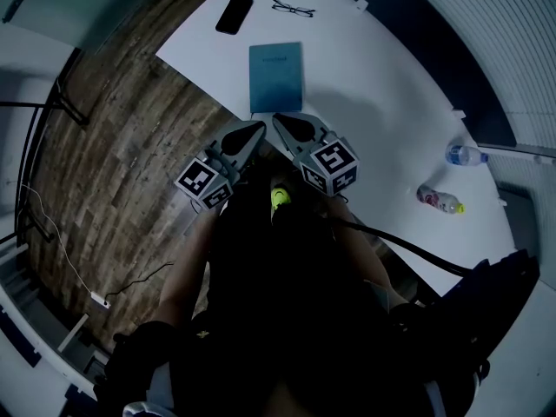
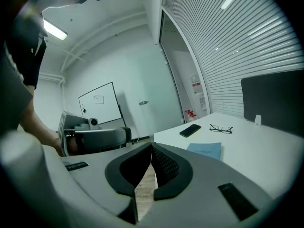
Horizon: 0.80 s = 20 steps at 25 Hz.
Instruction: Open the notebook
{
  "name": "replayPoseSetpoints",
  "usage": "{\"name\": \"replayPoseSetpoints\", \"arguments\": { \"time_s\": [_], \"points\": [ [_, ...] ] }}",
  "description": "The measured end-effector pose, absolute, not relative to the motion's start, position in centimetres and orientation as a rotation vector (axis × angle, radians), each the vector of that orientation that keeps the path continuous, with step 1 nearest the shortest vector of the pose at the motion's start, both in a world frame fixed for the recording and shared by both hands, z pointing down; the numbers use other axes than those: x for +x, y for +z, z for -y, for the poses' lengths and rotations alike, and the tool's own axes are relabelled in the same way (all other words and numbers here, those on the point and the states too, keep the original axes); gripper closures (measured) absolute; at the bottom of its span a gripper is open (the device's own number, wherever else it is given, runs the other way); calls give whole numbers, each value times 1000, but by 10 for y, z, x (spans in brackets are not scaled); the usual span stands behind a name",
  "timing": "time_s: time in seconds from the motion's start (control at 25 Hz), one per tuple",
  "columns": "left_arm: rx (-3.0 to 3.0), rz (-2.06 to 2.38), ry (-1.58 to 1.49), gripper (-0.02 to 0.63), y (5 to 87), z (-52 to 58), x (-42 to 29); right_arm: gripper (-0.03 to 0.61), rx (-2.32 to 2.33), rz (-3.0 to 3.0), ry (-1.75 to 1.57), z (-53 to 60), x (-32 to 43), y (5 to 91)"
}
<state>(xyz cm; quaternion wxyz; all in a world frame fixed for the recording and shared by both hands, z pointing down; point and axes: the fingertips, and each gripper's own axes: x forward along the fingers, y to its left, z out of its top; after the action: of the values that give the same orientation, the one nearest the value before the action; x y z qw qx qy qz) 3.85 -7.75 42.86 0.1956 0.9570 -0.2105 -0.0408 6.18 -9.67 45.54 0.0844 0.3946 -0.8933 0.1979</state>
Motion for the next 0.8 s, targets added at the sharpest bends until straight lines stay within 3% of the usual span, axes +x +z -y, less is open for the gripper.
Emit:
{"name": "replayPoseSetpoints", "arguments": {
  "time_s": [0.8],
  "points": [
    [2640, 506, -40, 592, 487, 115, 53, 497, 1279, 2473, 760, 145, 81, 526]
  ]
}}
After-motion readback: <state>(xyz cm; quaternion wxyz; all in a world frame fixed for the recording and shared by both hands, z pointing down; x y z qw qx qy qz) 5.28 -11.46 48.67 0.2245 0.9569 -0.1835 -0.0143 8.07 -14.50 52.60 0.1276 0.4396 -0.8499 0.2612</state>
